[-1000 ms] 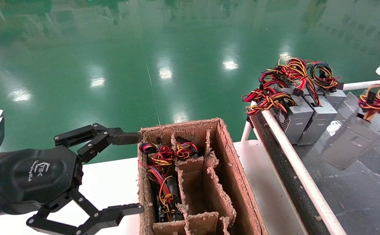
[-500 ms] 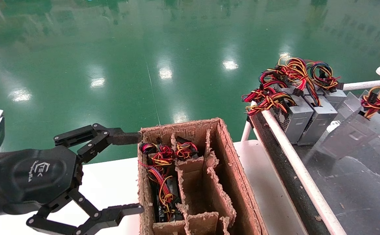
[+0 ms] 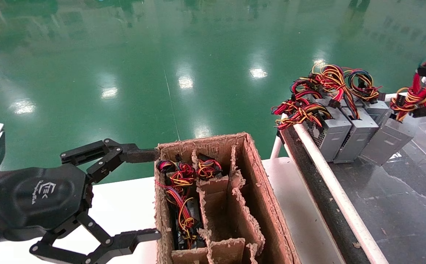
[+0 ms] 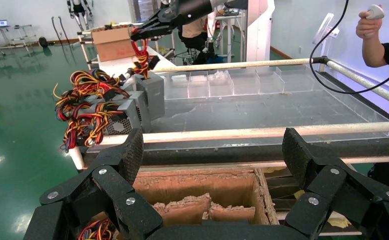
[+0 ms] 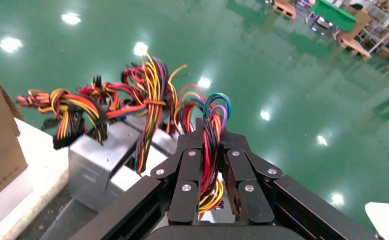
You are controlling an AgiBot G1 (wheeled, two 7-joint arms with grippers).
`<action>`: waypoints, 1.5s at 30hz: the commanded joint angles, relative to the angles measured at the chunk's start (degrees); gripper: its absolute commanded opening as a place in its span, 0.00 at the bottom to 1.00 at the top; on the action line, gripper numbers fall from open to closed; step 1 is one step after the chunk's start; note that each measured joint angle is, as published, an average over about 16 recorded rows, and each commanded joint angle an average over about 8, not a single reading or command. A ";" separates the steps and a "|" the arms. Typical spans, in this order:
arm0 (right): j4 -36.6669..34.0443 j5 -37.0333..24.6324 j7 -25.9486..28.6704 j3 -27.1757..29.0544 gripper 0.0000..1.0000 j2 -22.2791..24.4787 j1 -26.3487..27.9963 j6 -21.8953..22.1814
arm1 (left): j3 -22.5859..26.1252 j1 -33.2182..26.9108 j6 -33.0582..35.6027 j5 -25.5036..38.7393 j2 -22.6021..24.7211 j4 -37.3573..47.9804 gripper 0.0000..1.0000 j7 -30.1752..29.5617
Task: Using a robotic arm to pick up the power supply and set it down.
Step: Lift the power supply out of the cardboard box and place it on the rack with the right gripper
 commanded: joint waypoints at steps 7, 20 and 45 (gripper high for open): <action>-3.83 -0.78 -2.70 -0.46 0.00 -3.13 2.13 1.91 | 0.01 0.00 -0.01 -0.01 -0.01 0.00 1.00 0.01; -8.57 -1.40 -5.46 -0.76 0.00 -6.20 3.43 6.16 | 0.04 -0.01 -0.02 -0.03 -0.01 0.00 1.00 0.02; -11.44 -0.74 -7.78 -0.22 1.00 -10.72 2.04 15.57 | 0.08 -0.02 -0.03 -0.06 -0.03 0.00 1.00 0.04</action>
